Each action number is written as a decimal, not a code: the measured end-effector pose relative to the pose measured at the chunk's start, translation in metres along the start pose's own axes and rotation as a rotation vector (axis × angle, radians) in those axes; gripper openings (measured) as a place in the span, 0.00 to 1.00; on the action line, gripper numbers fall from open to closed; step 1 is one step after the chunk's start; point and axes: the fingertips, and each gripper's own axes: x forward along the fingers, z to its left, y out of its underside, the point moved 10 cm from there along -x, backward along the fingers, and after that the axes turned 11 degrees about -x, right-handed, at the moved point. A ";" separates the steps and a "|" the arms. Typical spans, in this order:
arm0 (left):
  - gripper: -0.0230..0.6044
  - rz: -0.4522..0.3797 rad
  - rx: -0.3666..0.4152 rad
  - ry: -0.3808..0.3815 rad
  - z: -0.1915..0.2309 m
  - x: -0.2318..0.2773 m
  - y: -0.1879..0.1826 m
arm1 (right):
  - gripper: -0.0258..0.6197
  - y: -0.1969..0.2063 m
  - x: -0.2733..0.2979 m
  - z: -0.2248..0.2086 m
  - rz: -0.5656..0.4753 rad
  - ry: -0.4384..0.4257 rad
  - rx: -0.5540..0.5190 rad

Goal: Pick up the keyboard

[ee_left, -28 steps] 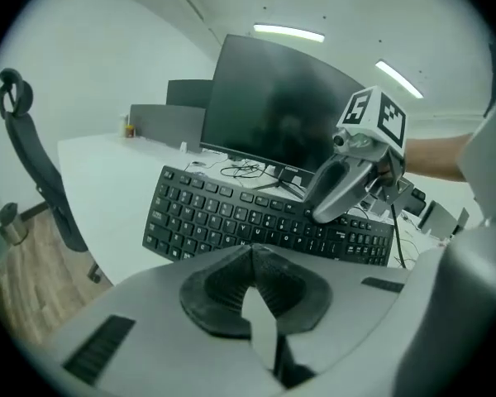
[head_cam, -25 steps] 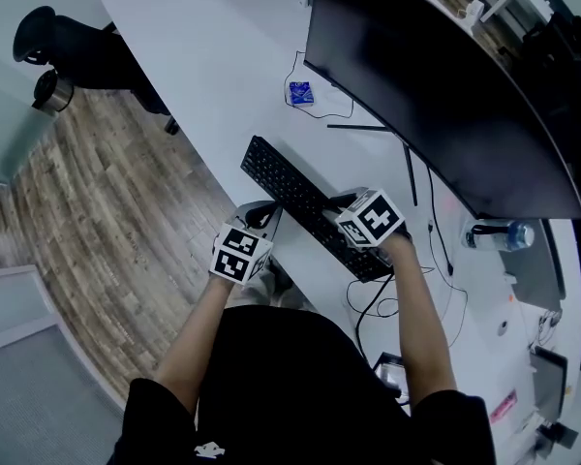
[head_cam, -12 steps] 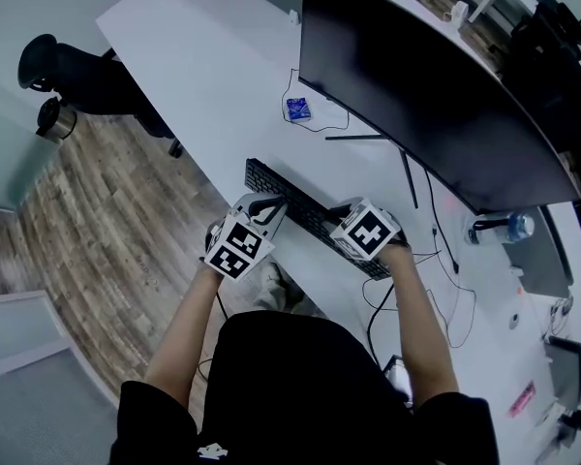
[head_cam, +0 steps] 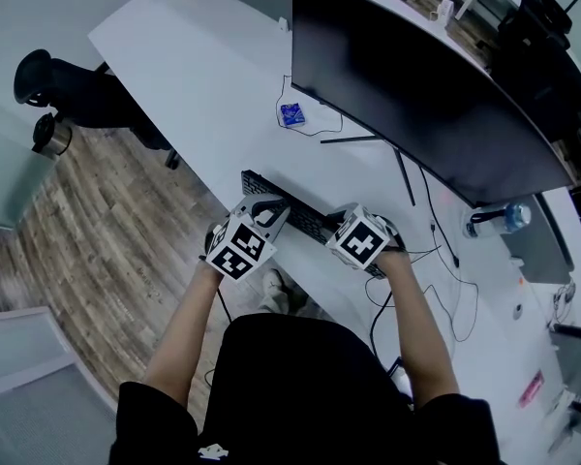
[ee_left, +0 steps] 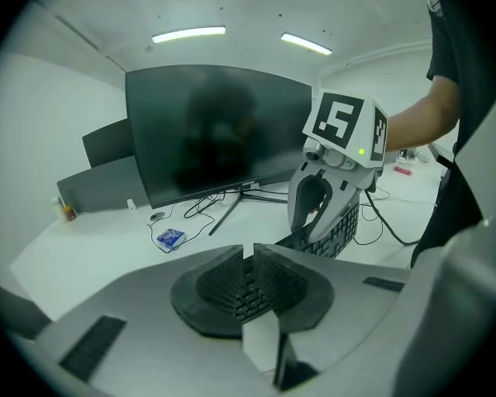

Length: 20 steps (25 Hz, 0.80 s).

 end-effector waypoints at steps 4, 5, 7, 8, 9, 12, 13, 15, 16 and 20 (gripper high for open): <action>0.16 0.051 0.096 0.025 -0.004 0.002 -0.006 | 0.18 -0.002 -0.001 0.005 0.018 0.017 -0.022; 0.17 0.059 0.116 0.031 -0.004 0.002 -0.008 | 0.18 -0.003 -0.002 0.006 0.020 0.019 -0.027; 0.18 0.075 0.141 0.046 -0.003 0.003 -0.009 | 0.18 -0.004 -0.001 0.007 0.023 0.024 -0.034; 0.20 0.086 0.152 0.058 -0.002 0.005 -0.010 | 0.18 -0.004 -0.002 0.008 0.026 0.029 -0.037; 0.22 0.102 0.168 0.072 -0.002 0.007 -0.011 | 0.18 -0.004 -0.002 0.009 0.029 0.034 -0.041; 0.25 0.162 0.254 0.106 -0.002 0.011 -0.013 | 0.18 -0.005 -0.002 0.011 0.036 0.047 -0.042; 0.27 0.183 0.287 0.115 -0.002 0.013 -0.013 | 0.18 -0.006 -0.003 0.012 0.037 0.050 -0.042; 0.32 0.221 0.350 0.130 -0.003 0.017 -0.013 | 0.18 -0.007 -0.003 0.014 0.040 0.056 -0.044; 0.34 0.239 0.380 0.137 -0.004 0.020 -0.013 | 0.18 -0.007 -0.002 0.014 0.042 0.060 -0.046; 0.40 0.307 0.480 0.179 -0.007 0.031 -0.012 | 0.18 -0.007 -0.002 0.017 0.047 0.075 -0.048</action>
